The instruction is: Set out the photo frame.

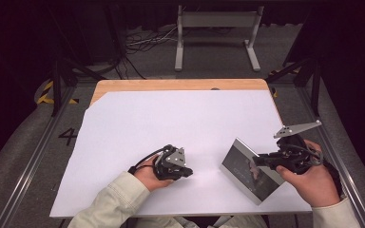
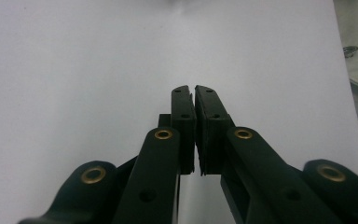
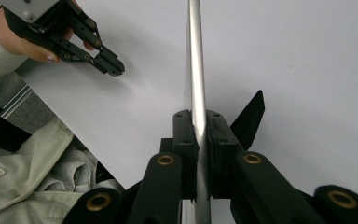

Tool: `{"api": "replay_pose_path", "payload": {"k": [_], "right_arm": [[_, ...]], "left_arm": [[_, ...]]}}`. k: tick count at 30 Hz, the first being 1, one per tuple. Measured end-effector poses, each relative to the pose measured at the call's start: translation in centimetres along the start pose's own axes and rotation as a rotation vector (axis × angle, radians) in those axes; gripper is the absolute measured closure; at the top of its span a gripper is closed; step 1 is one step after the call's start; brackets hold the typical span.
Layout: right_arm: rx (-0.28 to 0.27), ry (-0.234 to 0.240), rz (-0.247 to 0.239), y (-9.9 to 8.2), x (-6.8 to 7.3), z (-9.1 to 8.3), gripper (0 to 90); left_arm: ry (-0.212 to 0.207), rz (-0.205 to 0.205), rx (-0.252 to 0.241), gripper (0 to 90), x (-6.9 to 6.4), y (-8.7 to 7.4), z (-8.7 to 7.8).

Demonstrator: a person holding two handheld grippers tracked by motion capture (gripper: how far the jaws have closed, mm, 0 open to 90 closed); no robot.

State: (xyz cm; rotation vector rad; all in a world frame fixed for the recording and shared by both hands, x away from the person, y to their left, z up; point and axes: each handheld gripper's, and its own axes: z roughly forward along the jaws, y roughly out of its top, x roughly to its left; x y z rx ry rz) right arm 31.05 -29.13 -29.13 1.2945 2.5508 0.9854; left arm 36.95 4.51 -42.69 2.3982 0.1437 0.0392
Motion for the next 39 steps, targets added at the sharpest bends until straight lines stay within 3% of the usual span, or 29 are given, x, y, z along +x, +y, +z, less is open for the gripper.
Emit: {"api": "replay_pose_path", "payload": {"k": [13, 15, 23, 29, 36, 39], "right_arm": [[0.016, 0.041, -0.11, 3.3, 0.7, 0.9, 84.4], [0.024, 0.054, -0.149, 4.2, 0.9, 1.3, 84.4], [0.037, 0.095, -0.226, 6.4, 1.2, 2.4, 84.4], [0.042, 0.086, -0.311, 7.7, 1.8, 3.3, 84.4], [0.053, 0.112, -0.417, 8.8, 2.1, 4.3, 84.4], [0.051, 0.145, -0.464, 9.3, 2.0, 4.7, 84.4]], "left_arm": [[0.058, -0.082, -0.023, 83.0, 0.3, -2.1, -1.9], [0.073, -0.105, -0.029, 80.6, 0.3, -2.6, -2.4], [0.123, -0.169, -0.045, 79.3, 0.4, -4.6, -4.1], [0.15, -0.211, -0.061, 79.0, 0.7, -5.5, -4.9], [0.152, -0.211, -0.061, 78.9, 1.0, -5.7, -4.9], [0.146, -0.211, -0.06, 78.8, 1.1, -5.7, -4.7]]}}
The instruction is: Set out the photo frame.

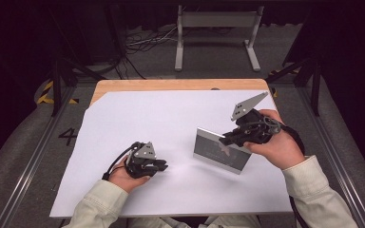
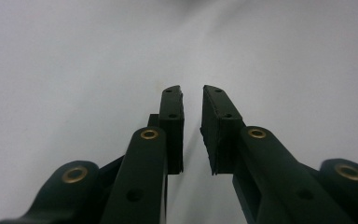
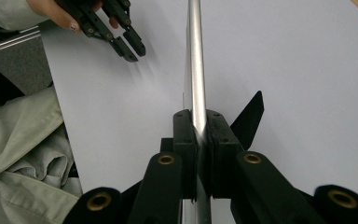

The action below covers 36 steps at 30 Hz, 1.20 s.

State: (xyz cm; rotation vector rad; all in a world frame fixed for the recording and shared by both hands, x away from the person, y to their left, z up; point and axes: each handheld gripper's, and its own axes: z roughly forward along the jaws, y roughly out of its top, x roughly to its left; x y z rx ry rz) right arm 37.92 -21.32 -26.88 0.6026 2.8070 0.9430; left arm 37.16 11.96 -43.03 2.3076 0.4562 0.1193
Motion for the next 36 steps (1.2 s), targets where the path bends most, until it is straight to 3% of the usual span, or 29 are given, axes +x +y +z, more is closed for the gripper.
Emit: {"api": "replay_pose_path", "payload": {"k": [15, 23, 36], "right_arm": [[0.022, 0.133, -0.155, 1.5, -0.9, 1.6, 84.4], [0.061, 0.195, -0.202, 1.7, -1.7, 2.7, 84.4], [0.073, 0.295, -0.245, 1.3, -3.0, 4.4, 84.4]], "left_arm": [[-0.011, 0.001, -0.005, 78.5, 0.2, 0.1, 0.2], [-0.015, -0.004, -0.003, 78.4, 0.1, 0.1, 0.3], [-0.018, 0.001, 0.003, 78.4, 0.2, 0.1, 0.4]]}}
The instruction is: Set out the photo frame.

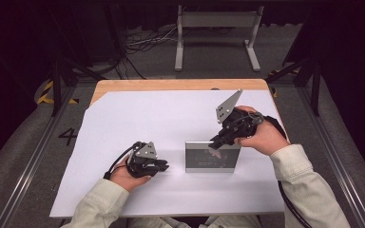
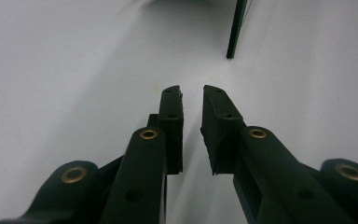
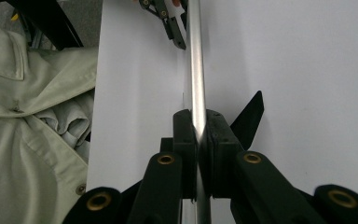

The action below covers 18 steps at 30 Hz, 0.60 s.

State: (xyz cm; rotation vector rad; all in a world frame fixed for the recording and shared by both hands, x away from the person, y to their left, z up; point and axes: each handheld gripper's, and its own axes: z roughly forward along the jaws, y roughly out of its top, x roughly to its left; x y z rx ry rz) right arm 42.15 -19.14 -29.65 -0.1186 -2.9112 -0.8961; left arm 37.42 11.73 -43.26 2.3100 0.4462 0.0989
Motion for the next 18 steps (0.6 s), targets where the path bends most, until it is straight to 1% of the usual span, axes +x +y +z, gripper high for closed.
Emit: {"api": "replay_pose_path", "payload": {"k": [1, 2, 5, 9, 12, 14, 15, 16, 18], "right_arm": [[0.006, -0.001, 0.0, -0.02, 0.0, 0.02, 84.4], [0.005, 0.005, -0.011, -0.02, -0.05, 0.09, 84.4], [0.0, 0.008, -0.025, -0.08, -0.16, 0.14, 84.4], [-0.004, 0.006, -0.047, -0.14, -0.47, 0.17, 84.1], [-0.003, -0.006, -0.041, -0.17, -0.56, 0.16, 83.4], [-0.004, -0.02, -0.052, -0.16, -0.65, 0.19, 82.1], [-0.005, -0.045, -0.051, -0.2, -0.76, 0.22, 80.7], [-0.005, -0.045, -0.051, -0.2, -0.76, 0.22, 80.7], [-0.007, -0.072, -0.041, -0.28, -0.9, 0.26, 78.8]], "left_arm": [[0.0, 0.0, 0.001, 78.5, 0.0, 0.0, 0.02], [0.0, 0.001, 0.001, 78.5, 0.0, 0.0, 0.04], [0.0, -0.001, 0.002, 78.5, -0.01, -0.01, 0.08], [-0.001, -0.002, 0.003, 78.5, 0.0, -0.03, 0.11], [0.0, 0.0, 0.004, 78.6, 0.01, -0.02, 0.14], [0.0, 0.0, 0.005, 78.6, 0.0, -0.02, 0.14], [-0.001, 0.0, 0.003, 78.6, 0.0, -0.03, 0.15], [-0.001, 0.0, 0.003, 78.6, 0.0, -0.03, 0.15], [-0.001, 0.003, 0.002, 78.6, 0.03, -0.02, 0.15]]}}
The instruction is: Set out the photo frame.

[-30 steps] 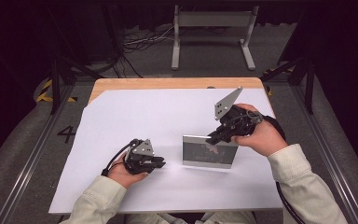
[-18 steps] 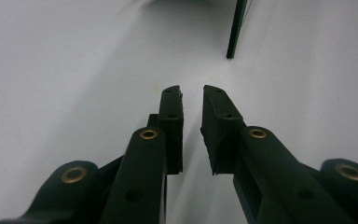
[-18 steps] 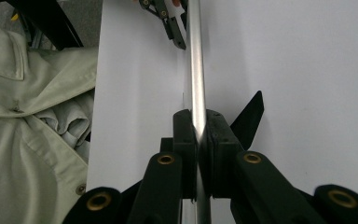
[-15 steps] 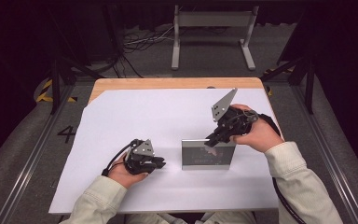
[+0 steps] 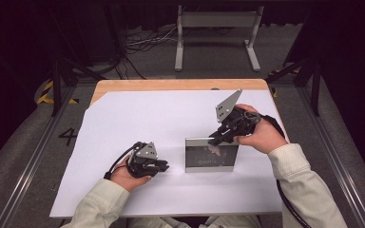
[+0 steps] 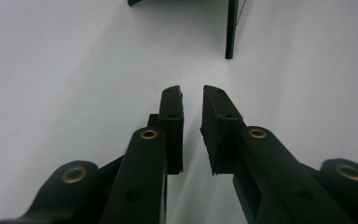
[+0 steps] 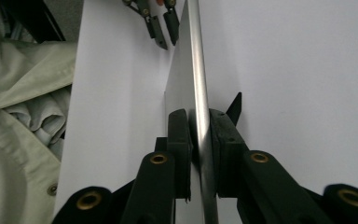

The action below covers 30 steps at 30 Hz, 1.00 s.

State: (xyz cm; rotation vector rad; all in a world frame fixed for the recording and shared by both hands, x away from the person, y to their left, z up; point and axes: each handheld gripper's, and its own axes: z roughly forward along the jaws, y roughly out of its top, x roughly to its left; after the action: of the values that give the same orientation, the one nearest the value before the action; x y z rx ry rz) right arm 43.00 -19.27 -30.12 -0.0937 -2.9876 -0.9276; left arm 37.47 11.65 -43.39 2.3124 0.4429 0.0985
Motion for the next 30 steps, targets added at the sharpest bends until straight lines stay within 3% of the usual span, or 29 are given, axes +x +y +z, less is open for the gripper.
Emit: {"api": "replay_pose_path", "payload": {"k": [2, 4, 9, 14, 30], "right_arm": [[-0.01, -0.002, 0.008, -0.1, -0.1, 0.0, 76.2], [-0.02, -0.035, 0.041, -0.2, 0.0, 0.0, 66.3], [-0.056, -0.051, 0.087, -0.6, 0.0, -0.3, 53.3], [-0.084, -0.046, 0.102, -1.0, 0.4, -0.8, 50.9], [-0.132, -0.101, 0.144, -3.5, 1.6, -3.7, 48.9]], "left_arm": [[0.001, 0.0, 0.003, 78.5, 0.0, 0.0, 0.0], [-0.001, -0.002, 0.002, 78.4, 0.0, 0.0, 0.0], [0.0, -0.004, 0.001, 77.8, 0.0, 0.0, 0.0], [0.005, -0.005, 0.003, 76.2, 0.1, 0.0, 0.0], [0.012, -0.033, -0.002, 70.4, 0.3, -0.2, -0.2]]}}
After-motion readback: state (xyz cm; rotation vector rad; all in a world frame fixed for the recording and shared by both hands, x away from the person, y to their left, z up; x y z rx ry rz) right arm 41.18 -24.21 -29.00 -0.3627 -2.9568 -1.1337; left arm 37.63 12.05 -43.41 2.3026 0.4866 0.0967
